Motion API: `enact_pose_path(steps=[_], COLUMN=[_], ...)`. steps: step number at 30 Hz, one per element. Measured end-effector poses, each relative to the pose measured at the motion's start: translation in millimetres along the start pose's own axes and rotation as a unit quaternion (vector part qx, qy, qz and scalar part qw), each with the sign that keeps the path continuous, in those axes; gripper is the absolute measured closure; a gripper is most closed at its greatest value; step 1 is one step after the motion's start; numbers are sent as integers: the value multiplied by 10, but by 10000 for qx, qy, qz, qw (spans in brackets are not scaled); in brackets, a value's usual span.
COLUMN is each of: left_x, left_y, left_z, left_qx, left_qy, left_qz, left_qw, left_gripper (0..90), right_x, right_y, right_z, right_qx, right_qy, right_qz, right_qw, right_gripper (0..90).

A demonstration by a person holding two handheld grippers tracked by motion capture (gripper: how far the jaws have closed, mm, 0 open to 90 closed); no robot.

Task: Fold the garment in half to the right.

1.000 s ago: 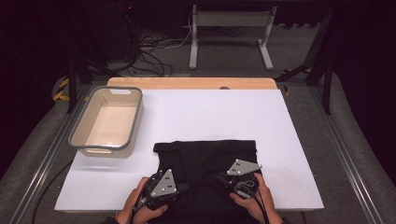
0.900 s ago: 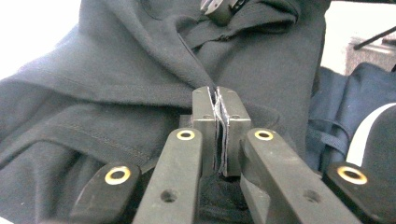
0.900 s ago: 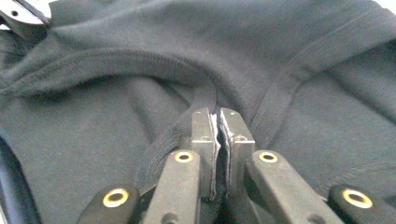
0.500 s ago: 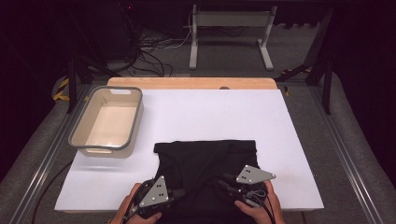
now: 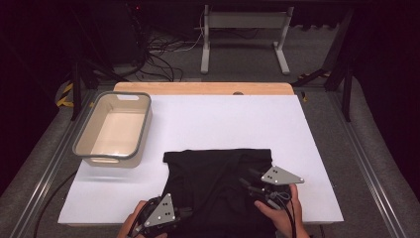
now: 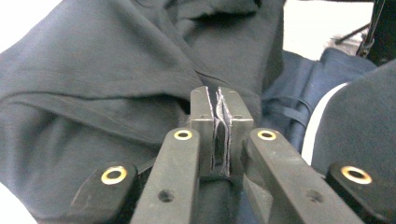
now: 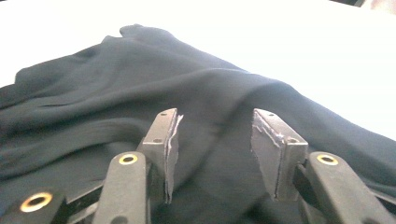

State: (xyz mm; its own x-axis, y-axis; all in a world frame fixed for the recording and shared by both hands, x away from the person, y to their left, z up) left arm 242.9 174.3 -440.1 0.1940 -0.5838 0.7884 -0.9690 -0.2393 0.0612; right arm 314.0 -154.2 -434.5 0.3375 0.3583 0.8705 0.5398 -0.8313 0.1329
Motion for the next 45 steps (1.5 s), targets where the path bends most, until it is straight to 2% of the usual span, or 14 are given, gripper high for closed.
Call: enact_pose_path(steps=[6, 8, 13, 18, 21, 22, 25, 26, 28, 32, 36, 41, 44, 45], left_x=[51, 66, 103, 129, 124, 94, 44, -9, -41, -66, -80, -80, -72, -52], left_y=[-232, -336, -656, -1000, -1098, -1175, -1219, -1246, -1264, -1281, -1281, -1259, -1245, -1245], left_z=[-140, -144, -101, 24, 83, 137, 187, 220, 228, 221, 207, 161, 111, 60], left_qx=[407, 580, 862, 1094, 1149, 1139, 1145, 1123, 1082, 1061, 1091, 1203, 1211, 1348], left_qy=[250, 220, 221, 68, -47, -132, -253, -346, -335, -294, -294, -353, -245, -114], left_qz=[-53, -68, -311, -580, -641, -726, -812, -869, -938, -996, -1009, -975, -921, -934], left_qw=[9988, 9981, 9955, 9923, 9913, 9907, 9898, 9893, 9891, 9889, 9885, 9873, 9880, 9864], left_gripper=[817, 802, 751, 743, 712, 710, 694, 691, 690, 695, 694, 666, 623, 595], right_x=[46, 74, 155, 398, 487, 487, 450, 372, 315, 250, 208, 130, 109, 107], right_y=[283, 371, 506, 423, 327, 292, 227, 184, 180, 186, 177, 199, 232, 251], right_z=[4, 46, 254, 453, 677, 742, 862, 952, 985, 931, 777, 657, 648, 648], right_qx=[-486, -642, -492, -261, 81, 88, 183, 126, 164, 212, 220, 173, 150, 88], right_qy=[145, 119, 30, 198, -183, -228, -434, -715, -883, -1019, -1027, -1049, -1064, -1075], right_qz=[115, 95, 248, 207, 179, 117, -95, -360, -463, -576, -773, -777, -732, -743], right_qw=[9986, 9978, 9985, 9992, 9996, 9996, 9988, 9967, 9949, 9929, 9915, 9913, 9915, 9914], right_gripper=[628, 670, 633, 612, 524, 515, 493, 543, 614, 889, 900, 900, 900, 900])
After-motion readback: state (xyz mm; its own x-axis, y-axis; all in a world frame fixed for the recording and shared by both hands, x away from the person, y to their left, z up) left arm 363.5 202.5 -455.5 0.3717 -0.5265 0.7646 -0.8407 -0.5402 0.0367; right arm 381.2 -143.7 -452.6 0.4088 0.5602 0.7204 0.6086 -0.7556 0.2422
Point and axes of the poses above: each handheld gripper's, and its own axes: z roughly forward along the jaws, x roughly out of its top, y roughly to its right, the point moved 1 cm from there along z, roughly forward along the jaws, and after that the axes turned 13 degrees about -x, right-handed, at the moved point
